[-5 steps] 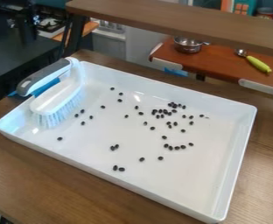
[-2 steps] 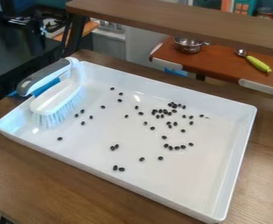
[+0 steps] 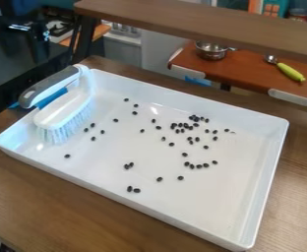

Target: Sweep into pile

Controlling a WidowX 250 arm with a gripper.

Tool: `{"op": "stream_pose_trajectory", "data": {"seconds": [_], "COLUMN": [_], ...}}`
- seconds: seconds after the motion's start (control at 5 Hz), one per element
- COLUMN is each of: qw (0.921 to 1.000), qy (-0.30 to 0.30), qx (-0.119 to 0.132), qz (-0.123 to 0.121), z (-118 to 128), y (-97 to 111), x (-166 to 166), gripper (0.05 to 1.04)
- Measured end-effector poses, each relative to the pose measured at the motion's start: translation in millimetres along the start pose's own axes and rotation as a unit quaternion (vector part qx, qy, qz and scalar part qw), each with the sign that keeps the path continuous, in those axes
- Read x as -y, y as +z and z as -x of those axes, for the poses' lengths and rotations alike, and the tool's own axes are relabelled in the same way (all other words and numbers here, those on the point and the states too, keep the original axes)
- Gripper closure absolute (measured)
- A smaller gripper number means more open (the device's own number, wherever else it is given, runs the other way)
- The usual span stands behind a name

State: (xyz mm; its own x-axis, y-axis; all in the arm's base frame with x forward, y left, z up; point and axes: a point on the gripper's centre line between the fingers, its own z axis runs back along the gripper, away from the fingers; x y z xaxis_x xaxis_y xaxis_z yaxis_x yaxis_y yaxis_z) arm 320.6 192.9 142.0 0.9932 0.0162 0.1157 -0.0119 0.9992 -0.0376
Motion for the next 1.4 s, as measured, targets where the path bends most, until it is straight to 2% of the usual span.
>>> {"op": "stream_pose_trajectory", "data": {"seconds": [0.4,0.6,1.0,1.2,1.4], "qw": [0.9999,0.9999,0.9996,0.9994,0.9992], "qy": [-0.002,0.001,0.001,0.007,0.013], "qx": [0.006,0.013,-0.006,-0.02,-0.024], "qz": [0.016,0.004,-0.027,-0.028,-0.029], "z": [-3.5,-5.4,-5.4,-4.4,-4.9], "y": [-4.4,-6.2,-35.0,-48.5,-53.3], "x": [-3.8,-8.5,1.4,4.4,6.4], "gripper": [0.083,0.083,0.083,0.083,0.083]}}
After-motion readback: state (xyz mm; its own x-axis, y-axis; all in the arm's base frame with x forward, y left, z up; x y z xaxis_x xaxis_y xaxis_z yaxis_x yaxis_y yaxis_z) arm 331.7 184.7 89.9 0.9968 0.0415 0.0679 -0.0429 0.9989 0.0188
